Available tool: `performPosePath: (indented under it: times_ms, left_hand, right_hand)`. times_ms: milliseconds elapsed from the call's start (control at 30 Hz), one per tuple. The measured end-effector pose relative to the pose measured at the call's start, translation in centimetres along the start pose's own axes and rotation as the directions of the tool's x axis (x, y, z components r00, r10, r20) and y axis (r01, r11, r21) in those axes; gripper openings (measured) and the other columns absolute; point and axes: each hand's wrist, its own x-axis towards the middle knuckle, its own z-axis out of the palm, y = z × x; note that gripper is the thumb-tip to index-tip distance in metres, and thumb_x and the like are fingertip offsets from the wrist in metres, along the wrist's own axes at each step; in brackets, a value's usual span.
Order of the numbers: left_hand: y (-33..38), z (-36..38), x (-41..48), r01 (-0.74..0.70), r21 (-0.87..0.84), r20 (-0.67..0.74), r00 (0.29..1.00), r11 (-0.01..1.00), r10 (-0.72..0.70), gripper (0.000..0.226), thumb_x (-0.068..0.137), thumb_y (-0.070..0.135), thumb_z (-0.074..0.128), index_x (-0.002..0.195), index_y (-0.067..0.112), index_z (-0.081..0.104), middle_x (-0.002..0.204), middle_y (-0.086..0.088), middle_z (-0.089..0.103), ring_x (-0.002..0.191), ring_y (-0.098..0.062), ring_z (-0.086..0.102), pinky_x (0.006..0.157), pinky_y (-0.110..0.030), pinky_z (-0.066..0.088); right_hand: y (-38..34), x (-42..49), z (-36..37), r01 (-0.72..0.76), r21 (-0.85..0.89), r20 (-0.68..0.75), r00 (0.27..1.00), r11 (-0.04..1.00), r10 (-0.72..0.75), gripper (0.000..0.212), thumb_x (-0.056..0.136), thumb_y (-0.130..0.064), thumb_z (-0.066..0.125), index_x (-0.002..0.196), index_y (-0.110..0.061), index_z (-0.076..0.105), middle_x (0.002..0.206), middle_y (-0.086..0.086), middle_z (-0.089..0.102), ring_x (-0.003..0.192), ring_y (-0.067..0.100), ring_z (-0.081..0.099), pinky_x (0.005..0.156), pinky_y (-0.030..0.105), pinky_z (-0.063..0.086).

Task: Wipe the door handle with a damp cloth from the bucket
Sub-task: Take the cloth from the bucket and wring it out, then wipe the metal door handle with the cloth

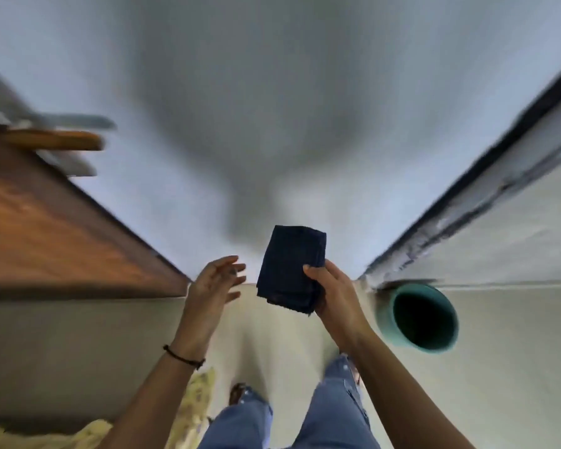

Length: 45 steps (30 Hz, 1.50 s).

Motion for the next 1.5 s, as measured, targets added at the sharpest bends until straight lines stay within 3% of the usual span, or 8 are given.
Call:
performPosePath:
  times_ms: [200,333,433,667,867,1067,1200,1500]
  left_hand:
    - [6.3,-16.0,-1.3,-0.254,0.039,-0.339,0.907,0.966,0.252,0.021,0.094,0.009,0.049,0.104,0.023,0.06,0.107,-0.004,0.064,0.093,-0.014,0.059,0.077,-0.023,0.046]
    - [10.3,-21.6,-0.1,-0.354,0.228,-0.457,0.784,0.907,0.42,0.027,0.094,0.017,0.05,0.12,0.023,0.055,0.119,0.006,0.059,0.101,0.008,0.056,0.079,-0.005,0.044]
    - [13.2,-23.8,2.0,-0.419,0.397,-0.453,0.684,0.816,0.572,0.042,0.094,0.019,0.05,0.135,0.025,0.043,0.132,0.016,0.046,0.116,0.008,0.048,0.097,-0.013,0.04]
    - [18.3,-26.9,9.4,-0.498,0.692,-0.353,0.398,0.523,0.847,0.065,0.093,0.013,0.052,0.148,0.009,0.019,0.159,-0.006,0.006,0.147,-0.019,0.013,0.116,-0.046,0.028]
    - [18.2,-30.5,13.2,-0.366,0.893,-0.181,0.239,0.261,0.954,0.071,0.093,0.026,0.053,0.146,0.002,0.013,0.154,-0.028,0.008,0.146,-0.033,0.002,0.12,-0.049,0.004]
    - [18.6,-32.8,15.9,-0.278,0.96,0.002,0.152,0.041,0.988,0.091,0.09,0.041,0.054,0.149,0.021,-0.012,0.157,-0.008,-0.017,0.143,-0.015,-0.023,0.118,-0.041,-0.011]
    - [18.2,-33.9,16.1,-0.309,0.951,0.078,0.147,-0.029,0.986,0.078,0.089,0.043,0.052,0.142,0.008,0.007,0.142,-0.025,0.011,0.143,-0.016,-0.025,0.116,-0.041,-0.014]
    - [18.1,-35.0,16.3,-0.299,0.941,0.205,0.135,-0.157,0.969,0.084,0.083,0.041,0.061,0.142,0.006,0.012,0.139,-0.023,0.02,0.143,-0.02,-0.026,0.116,-0.041,-0.013]
  right_hand:
    - [-0.6,0.7,16.6,0.318,-0.167,0.055,0.948,0.933,-0.313,0.008,0.082,-0.015,0.065,0.09,-0.015,0.066,0.079,0.001,0.075,0.075,0.017,0.073,0.062,0.028,0.058]
    - [-4.0,2.0,25.1,0.651,-0.312,0.082,0.744,0.692,-0.663,0.012,0.074,-0.024,0.062,0.078,-0.028,0.051,0.065,-0.019,0.057,0.054,0.0,0.049,0.051,0.013,0.043]
    - [-6.1,4.2,30.3,0.783,-0.449,0.169,0.548,0.431,-0.819,0.028,0.073,-0.023,0.063,0.098,-0.03,0.05,0.101,-0.022,0.068,0.074,-0.004,0.061,0.061,0.006,0.045]
    - [-3.1,10.6,38.8,0.669,-0.691,0.67,0.45,-0.274,-0.591,0.044,0.087,-0.05,0.047,0.111,-0.016,0.061,0.132,0.011,0.06,0.119,0.032,0.056,0.103,0.043,0.041]
    - [-2.6,12.9,39.3,0.503,-0.73,0.677,0.444,-0.462,-0.587,0.046,0.092,-0.035,0.046,0.136,-0.022,0.053,0.129,0.006,0.063,0.112,0.029,0.06,0.095,0.041,0.042]
    - [-2.0,12.6,39.1,0.408,-0.824,0.553,0.434,-0.393,-0.711,0.045,0.084,-0.025,0.051,0.128,-0.019,0.059,0.123,0.01,0.063,0.108,0.032,0.057,0.095,0.04,0.036]
    - [-1.2,12.3,42.1,0.352,-0.832,0.554,0.476,-0.429,-0.683,0.047,0.08,-0.018,0.051,0.126,-0.018,0.059,0.124,0.013,0.062,0.108,0.034,0.057,0.096,0.044,0.04]
    - [-0.3,11.2,41.3,0.129,-0.966,0.258,0.53,-0.224,-0.808,0.051,0.077,-0.001,0.052,0.127,-0.011,0.059,0.123,0.013,0.06,0.119,0.038,0.052,0.109,0.055,0.026]
